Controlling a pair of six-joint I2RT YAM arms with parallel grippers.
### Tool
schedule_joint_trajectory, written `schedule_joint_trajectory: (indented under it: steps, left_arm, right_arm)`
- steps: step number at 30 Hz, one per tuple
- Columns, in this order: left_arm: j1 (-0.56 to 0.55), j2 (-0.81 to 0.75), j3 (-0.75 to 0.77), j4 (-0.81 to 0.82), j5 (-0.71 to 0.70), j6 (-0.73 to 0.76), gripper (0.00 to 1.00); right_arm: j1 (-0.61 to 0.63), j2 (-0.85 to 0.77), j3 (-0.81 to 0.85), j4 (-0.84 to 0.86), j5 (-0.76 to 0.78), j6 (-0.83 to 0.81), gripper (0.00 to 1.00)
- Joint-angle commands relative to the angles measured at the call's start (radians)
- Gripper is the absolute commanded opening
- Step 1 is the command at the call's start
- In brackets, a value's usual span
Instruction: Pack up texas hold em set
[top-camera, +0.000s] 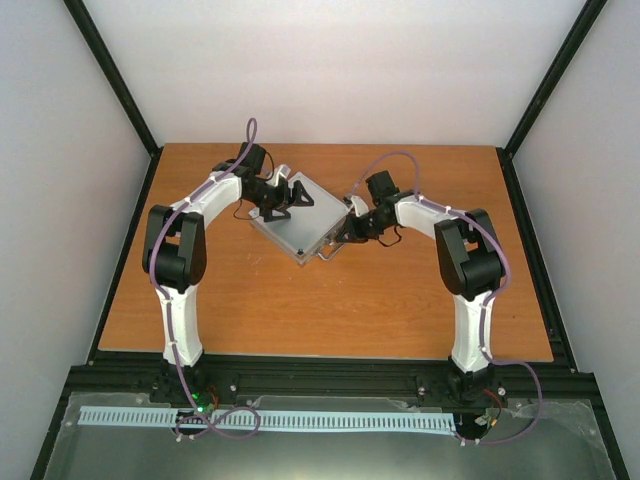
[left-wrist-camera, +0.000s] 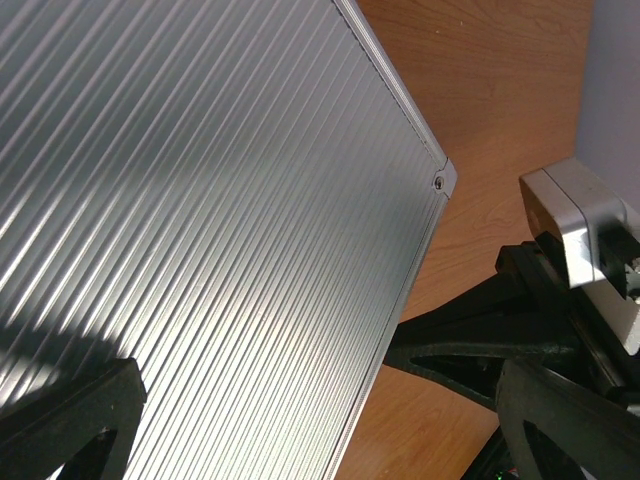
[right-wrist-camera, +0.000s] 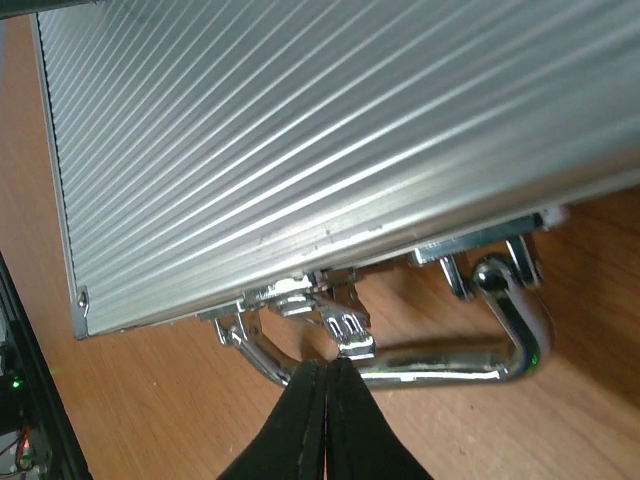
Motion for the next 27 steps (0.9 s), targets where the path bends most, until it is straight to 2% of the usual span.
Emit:
schedule_joint_trajectory:
  steps: [1, 21, 27]
  left_arm:
    - [0.002, 0.046, -0.032, -0.047, -0.067, 0.026, 1.00]
    - [0.003, 0.050, -0.038, -0.044, -0.054, 0.020, 1.00]
    - [0.003, 0.044, -0.038, -0.044, -0.055, 0.021, 1.00]
  right_arm:
    - [0.019, 0.043, 0.034, 0.035, -0.031, 0.027, 0.03]
    - [0.034, 0.172, 0.082, 0.080, -0.007, 0.070, 0.03]
    - [0.041, 0.138, 0.062, 0.064, 0.051, 0.062, 0.03]
